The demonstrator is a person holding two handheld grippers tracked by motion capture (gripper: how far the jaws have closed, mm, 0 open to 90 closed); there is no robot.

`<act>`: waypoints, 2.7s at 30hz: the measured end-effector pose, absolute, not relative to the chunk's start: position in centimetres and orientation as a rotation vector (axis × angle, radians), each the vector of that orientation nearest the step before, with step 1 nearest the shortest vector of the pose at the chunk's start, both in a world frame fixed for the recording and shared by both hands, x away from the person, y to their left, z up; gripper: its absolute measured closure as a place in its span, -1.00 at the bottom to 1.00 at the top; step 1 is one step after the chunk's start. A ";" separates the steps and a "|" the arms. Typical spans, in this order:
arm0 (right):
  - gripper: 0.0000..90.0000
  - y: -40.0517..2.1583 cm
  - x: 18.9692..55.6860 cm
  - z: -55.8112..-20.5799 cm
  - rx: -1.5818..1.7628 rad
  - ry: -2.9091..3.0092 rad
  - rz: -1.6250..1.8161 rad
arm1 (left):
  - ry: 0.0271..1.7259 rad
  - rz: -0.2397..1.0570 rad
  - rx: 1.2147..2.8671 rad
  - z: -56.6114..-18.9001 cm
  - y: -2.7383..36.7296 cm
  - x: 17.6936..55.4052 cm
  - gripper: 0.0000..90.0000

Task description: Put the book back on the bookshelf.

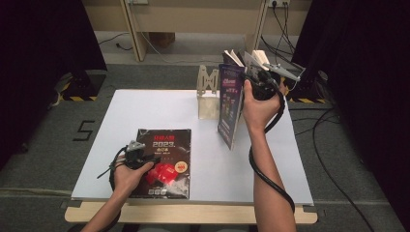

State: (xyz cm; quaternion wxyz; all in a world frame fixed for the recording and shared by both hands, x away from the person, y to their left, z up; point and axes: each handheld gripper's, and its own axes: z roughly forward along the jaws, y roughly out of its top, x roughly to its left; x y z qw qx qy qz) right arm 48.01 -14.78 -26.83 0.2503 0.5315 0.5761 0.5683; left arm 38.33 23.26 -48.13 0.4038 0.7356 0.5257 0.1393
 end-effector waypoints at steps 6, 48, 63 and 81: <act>0.85 -14.7 48.8 -26.8 1.450 1.549 1.547 | 1.326 0.350 1.854 -48.2 23.4 38.4 0.38; 0.85 -13.5 53.0 -26.3 1.445 1.511 1.500 | 1.326 0.345 1.859 -48.4 23.4 38.4 0.39; 0.85 -12.4 53.0 -27.7 1.376 1.515 1.418 | 1.326 0.346 1.850 -48.5 23.5 38.4 0.39; 0.84 -13.0 46.4 -29.3 1.279 1.551 1.355 | 1.329 0.337 1.856 -48.4 23.4 38.3 0.39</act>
